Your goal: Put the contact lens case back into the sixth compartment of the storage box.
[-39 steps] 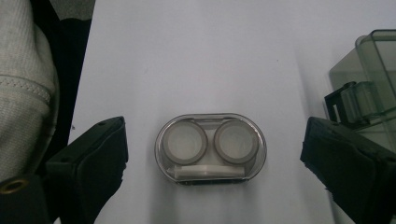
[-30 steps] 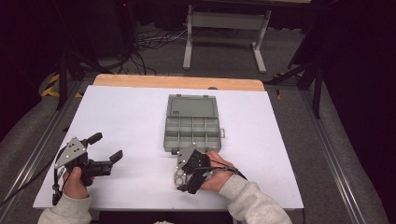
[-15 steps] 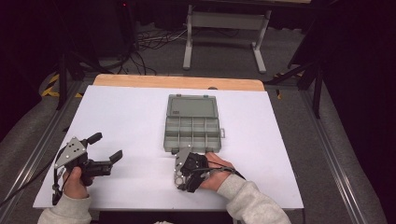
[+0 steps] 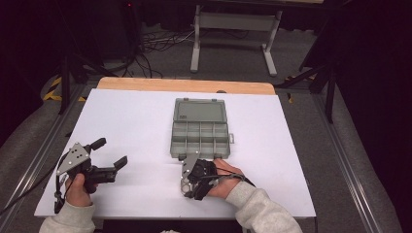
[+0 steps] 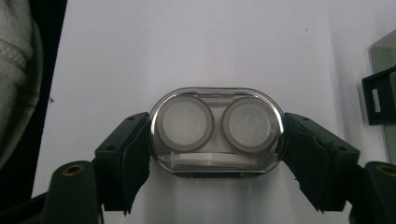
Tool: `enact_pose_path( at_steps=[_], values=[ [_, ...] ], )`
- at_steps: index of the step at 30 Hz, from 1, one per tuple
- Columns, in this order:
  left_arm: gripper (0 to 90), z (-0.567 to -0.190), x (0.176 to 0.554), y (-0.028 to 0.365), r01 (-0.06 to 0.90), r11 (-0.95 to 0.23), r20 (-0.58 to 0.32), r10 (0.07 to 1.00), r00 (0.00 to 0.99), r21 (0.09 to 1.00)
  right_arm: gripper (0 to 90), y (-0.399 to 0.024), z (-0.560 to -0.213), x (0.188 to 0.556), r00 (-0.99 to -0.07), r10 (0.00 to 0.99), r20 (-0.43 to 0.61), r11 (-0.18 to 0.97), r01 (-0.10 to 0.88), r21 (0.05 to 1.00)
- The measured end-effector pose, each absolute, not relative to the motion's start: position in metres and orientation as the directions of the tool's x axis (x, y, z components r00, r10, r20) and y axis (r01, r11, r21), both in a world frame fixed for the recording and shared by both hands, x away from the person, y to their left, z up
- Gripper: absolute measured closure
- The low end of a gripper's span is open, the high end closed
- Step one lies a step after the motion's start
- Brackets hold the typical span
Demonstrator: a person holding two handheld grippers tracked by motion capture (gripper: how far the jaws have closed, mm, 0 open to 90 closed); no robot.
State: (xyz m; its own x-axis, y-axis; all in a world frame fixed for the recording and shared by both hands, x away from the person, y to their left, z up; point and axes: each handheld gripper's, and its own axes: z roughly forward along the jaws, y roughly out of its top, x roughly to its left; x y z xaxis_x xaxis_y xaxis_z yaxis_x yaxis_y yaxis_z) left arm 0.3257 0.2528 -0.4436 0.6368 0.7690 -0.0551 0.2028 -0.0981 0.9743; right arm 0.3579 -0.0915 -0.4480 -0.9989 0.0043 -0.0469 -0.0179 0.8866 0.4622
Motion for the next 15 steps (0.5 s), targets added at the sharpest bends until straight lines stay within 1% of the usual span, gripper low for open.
enact_pose_path(
  at_steps=[7, 15],
  values=[
    [0.1, -0.443, 0.325, 0.253, 0.204, -0.097, -0.057, 0.767, 0.639, 0.974, 26.5, -0.093, -0.441, 0.357, -0.998, 0.003, -0.069, 0.877, -0.031, 0.479],
    [0.1, -0.443, 0.325, 0.253, 0.203, -0.097, -0.057, 0.767, 0.639, 0.974, 26.5, -0.097, -0.427, 0.356, -0.995, 0.013, -0.101, 0.847, -0.042, 0.529]
  ],
)
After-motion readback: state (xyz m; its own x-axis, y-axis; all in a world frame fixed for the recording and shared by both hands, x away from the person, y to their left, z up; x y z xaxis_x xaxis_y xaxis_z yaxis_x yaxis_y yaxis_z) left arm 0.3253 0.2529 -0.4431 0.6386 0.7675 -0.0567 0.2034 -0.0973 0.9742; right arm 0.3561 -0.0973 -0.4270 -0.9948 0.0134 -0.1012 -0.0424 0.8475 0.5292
